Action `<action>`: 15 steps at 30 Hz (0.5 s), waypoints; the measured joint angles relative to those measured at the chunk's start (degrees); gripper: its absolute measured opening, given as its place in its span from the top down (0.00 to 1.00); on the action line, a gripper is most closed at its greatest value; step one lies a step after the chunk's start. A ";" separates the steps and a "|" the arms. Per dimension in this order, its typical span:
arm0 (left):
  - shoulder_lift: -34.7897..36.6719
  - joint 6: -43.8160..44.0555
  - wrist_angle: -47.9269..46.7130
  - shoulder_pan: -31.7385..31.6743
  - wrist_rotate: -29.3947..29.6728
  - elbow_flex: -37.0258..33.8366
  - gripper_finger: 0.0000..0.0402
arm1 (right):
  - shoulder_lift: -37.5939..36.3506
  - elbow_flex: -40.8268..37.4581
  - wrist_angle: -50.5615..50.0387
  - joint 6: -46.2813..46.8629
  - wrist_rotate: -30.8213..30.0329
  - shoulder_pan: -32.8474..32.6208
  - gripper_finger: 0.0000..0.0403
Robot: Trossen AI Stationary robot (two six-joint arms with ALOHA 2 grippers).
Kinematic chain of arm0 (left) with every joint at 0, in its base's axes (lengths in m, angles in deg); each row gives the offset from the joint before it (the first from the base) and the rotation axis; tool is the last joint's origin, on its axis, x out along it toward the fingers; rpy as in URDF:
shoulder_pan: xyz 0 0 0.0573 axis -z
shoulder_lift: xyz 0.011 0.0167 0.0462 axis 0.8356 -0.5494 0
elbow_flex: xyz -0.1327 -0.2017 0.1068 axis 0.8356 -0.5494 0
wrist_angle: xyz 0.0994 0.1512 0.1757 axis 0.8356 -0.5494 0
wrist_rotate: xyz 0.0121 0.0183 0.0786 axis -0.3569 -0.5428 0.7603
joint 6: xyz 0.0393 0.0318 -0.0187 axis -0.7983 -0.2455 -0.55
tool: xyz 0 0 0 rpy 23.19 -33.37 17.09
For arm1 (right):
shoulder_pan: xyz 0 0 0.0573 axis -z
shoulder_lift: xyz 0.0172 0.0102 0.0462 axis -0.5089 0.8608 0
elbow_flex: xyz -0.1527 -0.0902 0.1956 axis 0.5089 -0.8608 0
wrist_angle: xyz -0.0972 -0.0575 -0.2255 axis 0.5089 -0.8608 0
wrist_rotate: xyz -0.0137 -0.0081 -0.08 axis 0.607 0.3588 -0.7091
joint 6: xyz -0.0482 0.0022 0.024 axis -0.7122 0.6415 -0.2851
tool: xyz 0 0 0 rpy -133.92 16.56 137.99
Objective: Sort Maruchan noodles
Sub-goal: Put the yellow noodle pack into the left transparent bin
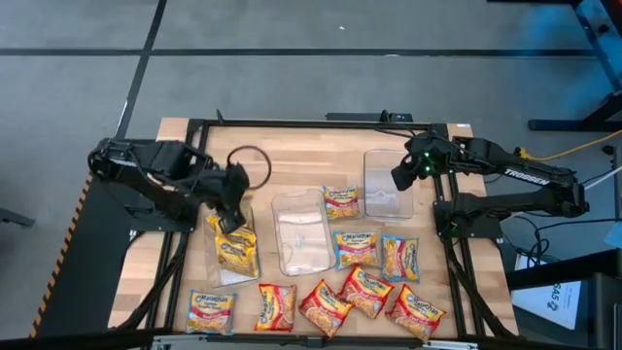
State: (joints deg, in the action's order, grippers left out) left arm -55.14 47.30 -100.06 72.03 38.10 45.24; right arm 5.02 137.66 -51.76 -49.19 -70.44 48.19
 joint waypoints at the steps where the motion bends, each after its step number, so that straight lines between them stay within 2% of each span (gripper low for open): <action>1: -0.08 1.08 -0.14 1.12 -0.22 -0.10 1.00 | 0.00 0.00 0.00 0.11 0.40 0.00 0.64; 15: -1.76 15.98 -0.06 15.02 1.45 -0.13 1.00 | 0.00 0.00 0.07 1.55 3.87 -0.04 0.64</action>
State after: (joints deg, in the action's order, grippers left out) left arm -56.90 63.27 -100.12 87.05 39.55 45.12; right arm 5.02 137.66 -51.70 -47.64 -66.56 48.15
